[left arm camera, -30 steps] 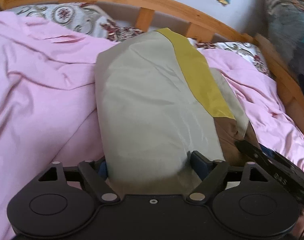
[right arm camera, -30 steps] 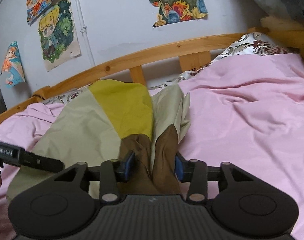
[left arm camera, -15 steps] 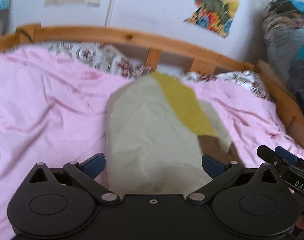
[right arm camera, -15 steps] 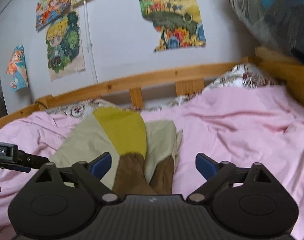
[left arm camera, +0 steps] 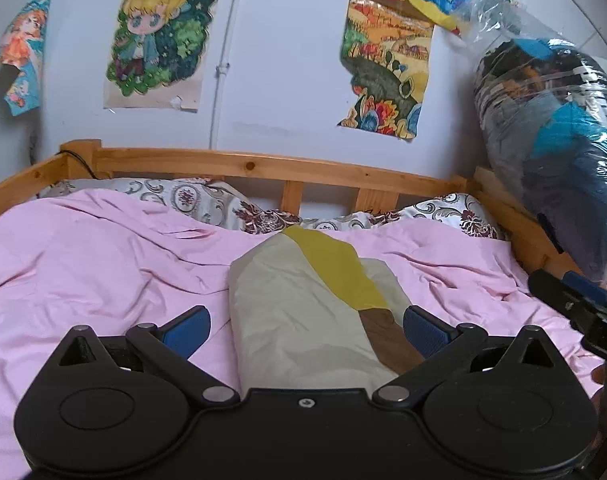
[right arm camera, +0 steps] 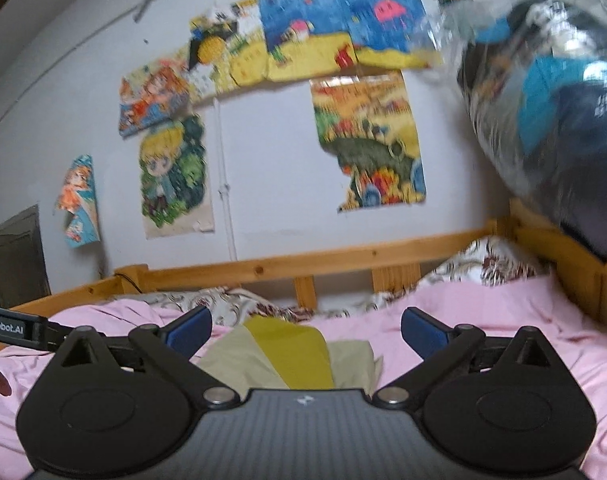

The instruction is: Fold large clothes

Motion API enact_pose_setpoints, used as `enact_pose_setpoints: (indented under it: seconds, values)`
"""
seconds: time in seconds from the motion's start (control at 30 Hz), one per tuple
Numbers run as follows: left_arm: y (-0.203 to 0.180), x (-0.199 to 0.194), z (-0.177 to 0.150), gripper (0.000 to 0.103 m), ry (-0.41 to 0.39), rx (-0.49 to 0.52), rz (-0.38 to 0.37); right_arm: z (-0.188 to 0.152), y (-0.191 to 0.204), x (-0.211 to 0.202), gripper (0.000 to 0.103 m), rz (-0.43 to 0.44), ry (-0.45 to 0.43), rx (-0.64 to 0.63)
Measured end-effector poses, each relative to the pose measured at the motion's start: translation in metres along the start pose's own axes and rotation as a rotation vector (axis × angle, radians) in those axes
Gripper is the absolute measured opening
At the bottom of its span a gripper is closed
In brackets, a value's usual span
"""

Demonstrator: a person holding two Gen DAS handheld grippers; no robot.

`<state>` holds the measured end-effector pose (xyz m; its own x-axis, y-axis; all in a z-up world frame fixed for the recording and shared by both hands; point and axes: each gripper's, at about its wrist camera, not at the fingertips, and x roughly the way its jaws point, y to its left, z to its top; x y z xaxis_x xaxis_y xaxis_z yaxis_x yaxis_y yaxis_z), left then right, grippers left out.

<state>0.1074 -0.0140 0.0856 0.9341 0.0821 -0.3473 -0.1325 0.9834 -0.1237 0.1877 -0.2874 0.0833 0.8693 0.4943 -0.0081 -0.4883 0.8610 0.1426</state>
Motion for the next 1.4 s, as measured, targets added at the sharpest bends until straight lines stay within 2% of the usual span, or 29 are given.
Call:
enact_pose_setpoints:
  seconds: [0.2,0.4,0.73,0.93,1.4]
  values:
    - [0.004,-0.041,-0.026,0.102,-0.019,0.002,0.033,-0.002,0.014,-0.046,0.103,0.035,-0.004,-0.038]
    - [0.012,-0.06,-0.061,0.102,-0.008,-0.038,0.069,-0.025,0.021,-0.08,0.103,0.036,0.07,-0.058]
    - [0.017,-0.046,-0.119,0.102,0.123,-0.031,0.106,-0.074,0.027,-0.1,0.103,-0.04,0.193,-0.051]
    - [0.016,-0.041,-0.126,0.102,0.127,-0.014,0.116,-0.09,0.031,-0.09,0.103,-0.039,0.235,-0.065]
    - [0.014,-0.044,-0.125,0.102,0.118,-0.001,0.114,-0.09,0.031,-0.091,0.103,-0.045,0.22,-0.059]
